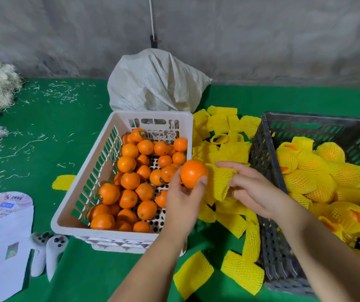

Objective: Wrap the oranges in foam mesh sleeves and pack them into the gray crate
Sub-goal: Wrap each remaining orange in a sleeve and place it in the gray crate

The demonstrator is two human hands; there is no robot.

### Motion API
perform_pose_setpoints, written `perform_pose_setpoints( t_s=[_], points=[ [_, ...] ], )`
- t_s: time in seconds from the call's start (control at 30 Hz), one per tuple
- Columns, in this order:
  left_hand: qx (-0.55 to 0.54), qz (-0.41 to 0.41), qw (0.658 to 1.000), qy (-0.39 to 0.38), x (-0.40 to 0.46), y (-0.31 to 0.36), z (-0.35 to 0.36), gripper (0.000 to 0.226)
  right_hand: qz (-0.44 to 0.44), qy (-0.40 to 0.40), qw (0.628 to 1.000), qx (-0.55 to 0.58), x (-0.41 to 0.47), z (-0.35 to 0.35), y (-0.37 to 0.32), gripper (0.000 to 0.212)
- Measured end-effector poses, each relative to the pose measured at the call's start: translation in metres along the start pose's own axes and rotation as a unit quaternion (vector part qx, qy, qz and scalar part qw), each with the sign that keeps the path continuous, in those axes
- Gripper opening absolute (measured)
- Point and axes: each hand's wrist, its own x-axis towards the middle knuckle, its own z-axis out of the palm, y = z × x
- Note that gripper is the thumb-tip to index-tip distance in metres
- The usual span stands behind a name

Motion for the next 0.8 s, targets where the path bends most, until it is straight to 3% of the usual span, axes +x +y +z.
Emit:
perform_pose_setpoints(
  t_s=[0.07, 0.17, 0.3, 0.4, 0.5, 0.6, 0.67, 0.8],
  points=[
    [0.022, 0.009, 0.999, -0.04, -0.003, 0.003, 0.008, 0.067, -0.001, -0.003, 0.999, 0.047, -0.006, 0.002, 0.0, 0.052],
    [0.054, 0.032, 0.995, -0.079, -0.004, 0.0, 0.005, 0.069, -0.016, 0.029, 0.999, 0.037, -0.01, 0.007, 0.009, 0.038],
    [0.018, 0.051, 0.996, -0.075, -0.011, 0.0, 0.002, 0.048, -0.03, 0.089, 0.995, 0.034, -0.008, 0.008, 0.016, 0.031],
    [0.0, 0.054, 0.995, -0.088, -0.015, 0.003, 0.003, 0.046, -0.023, 0.113, 0.992, 0.04, 0.001, 0.003, 0.022, 0.026],
    [-0.04, 0.03, 0.996, -0.073, -0.013, 0.011, 0.014, 0.05, -0.032, 0.135, 0.99, -0.004, 0.004, 0.001, 0.029, 0.018],
    [-0.073, -0.009, 0.994, -0.079, -0.007, 0.016, 0.023, 0.041, -0.058, 0.233, 0.965, -0.104, 0.008, -0.002, 0.034, 0.005],
    [-0.061, -0.023, 0.991, -0.119, -0.001, 0.014, 0.021, 0.035, -0.064, 0.224, 0.965, -0.117, 0.011, -0.003, 0.035, 0.005],
    [-0.087, -0.041, 0.984, -0.151, 0.004, 0.003, 0.01, 0.045, -0.064, 0.185, 0.97, -0.147, 0.012, 0.0, 0.036, 0.007]
  ],
)
